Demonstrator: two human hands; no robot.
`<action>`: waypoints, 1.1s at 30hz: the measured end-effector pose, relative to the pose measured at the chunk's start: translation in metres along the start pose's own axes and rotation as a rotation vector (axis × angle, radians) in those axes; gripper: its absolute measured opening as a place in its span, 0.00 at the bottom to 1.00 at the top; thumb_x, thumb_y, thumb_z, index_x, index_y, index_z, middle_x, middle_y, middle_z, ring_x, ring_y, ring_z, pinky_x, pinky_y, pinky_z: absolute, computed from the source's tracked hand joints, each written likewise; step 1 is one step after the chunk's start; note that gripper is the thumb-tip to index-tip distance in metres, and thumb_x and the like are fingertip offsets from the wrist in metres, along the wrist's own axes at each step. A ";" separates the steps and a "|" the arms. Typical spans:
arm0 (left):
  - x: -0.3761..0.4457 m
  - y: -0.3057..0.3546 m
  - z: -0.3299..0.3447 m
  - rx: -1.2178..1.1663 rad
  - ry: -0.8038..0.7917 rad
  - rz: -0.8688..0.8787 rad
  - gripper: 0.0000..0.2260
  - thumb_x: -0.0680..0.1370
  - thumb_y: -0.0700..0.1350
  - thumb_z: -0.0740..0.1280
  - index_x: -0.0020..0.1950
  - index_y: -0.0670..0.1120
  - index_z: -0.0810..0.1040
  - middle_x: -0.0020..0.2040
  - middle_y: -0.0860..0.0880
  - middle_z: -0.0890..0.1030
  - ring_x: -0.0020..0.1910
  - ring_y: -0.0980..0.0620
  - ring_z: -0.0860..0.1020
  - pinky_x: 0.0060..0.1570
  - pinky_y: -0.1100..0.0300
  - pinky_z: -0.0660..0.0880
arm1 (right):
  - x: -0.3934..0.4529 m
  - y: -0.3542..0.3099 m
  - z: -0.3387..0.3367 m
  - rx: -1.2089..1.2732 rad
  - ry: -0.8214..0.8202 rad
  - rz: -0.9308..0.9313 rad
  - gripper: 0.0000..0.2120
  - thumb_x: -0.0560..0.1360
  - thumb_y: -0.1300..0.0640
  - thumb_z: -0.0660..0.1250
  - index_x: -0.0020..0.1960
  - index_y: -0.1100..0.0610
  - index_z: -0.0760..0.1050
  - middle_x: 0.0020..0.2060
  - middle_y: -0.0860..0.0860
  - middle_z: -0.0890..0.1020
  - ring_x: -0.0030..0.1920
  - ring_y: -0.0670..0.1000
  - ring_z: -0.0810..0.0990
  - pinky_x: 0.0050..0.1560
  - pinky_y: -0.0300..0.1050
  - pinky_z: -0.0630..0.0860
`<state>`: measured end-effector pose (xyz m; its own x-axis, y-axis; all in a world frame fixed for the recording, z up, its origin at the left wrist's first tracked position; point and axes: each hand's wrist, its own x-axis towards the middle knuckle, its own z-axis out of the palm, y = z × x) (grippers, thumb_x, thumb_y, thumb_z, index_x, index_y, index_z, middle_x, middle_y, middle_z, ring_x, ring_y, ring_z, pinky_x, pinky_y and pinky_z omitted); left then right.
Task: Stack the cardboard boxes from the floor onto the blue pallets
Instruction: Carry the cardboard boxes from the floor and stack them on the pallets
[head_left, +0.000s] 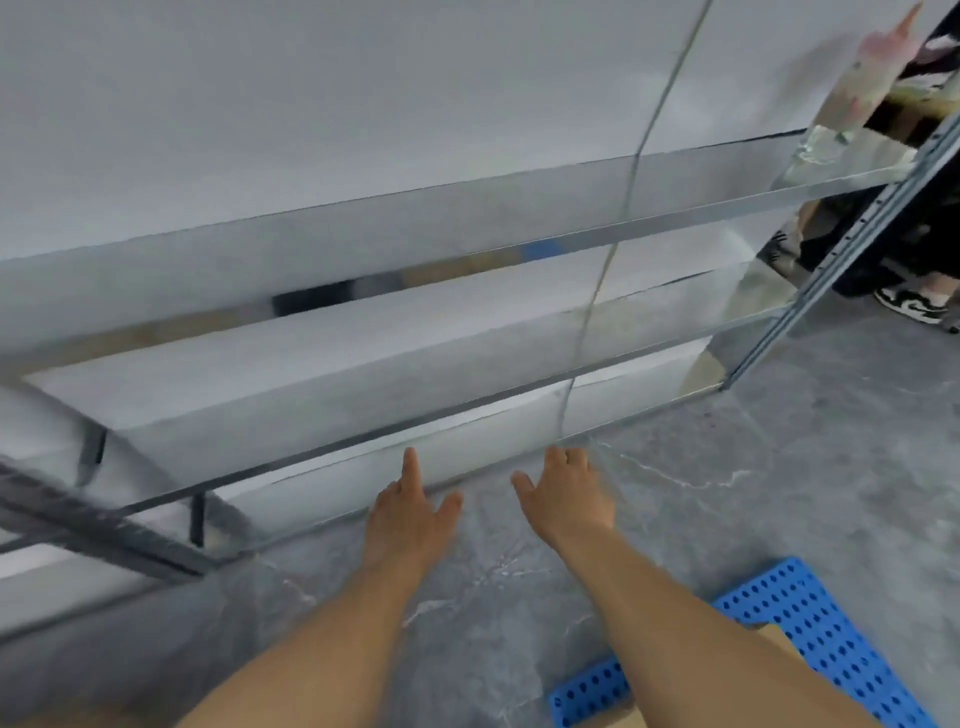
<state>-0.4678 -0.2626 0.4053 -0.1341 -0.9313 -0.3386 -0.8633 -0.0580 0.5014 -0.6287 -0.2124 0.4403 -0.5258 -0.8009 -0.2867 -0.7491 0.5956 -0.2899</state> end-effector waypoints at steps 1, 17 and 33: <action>-0.005 -0.011 -0.003 -0.010 0.020 -0.028 0.37 0.75 0.63 0.57 0.76 0.54 0.41 0.72 0.42 0.66 0.69 0.43 0.65 0.65 0.52 0.64 | -0.003 -0.009 0.004 -0.013 -0.008 -0.042 0.25 0.78 0.42 0.54 0.67 0.56 0.64 0.65 0.54 0.67 0.63 0.56 0.68 0.56 0.51 0.70; -0.208 -0.223 -0.063 -0.224 0.402 -0.583 0.36 0.76 0.61 0.58 0.77 0.50 0.43 0.71 0.45 0.68 0.69 0.45 0.66 0.66 0.48 0.65 | -0.186 -0.176 0.119 -0.227 -0.288 -0.724 0.26 0.76 0.41 0.56 0.68 0.57 0.65 0.65 0.55 0.67 0.64 0.57 0.69 0.58 0.51 0.70; -0.409 -0.365 -0.033 -0.448 0.584 -0.985 0.36 0.75 0.62 0.58 0.76 0.54 0.44 0.68 0.45 0.71 0.63 0.44 0.72 0.62 0.48 0.69 | -0.403 -0.224 0.208 -0.433 -0.387 -1.138 0.27 0.76 0.41 0.57 0.68 0.58 0.63 0.64 0.56 0.68 0.62 0.57 0.71 0.58 0.52 0.70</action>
<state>-0.0819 0.1274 0.3866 0.8178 -0.4341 -0.3777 -0.2138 -0.8386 0.5010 -0.1651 -0.0096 0.4304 0.5925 -0.7297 -0.3413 -0.8056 -0.5387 -0.2468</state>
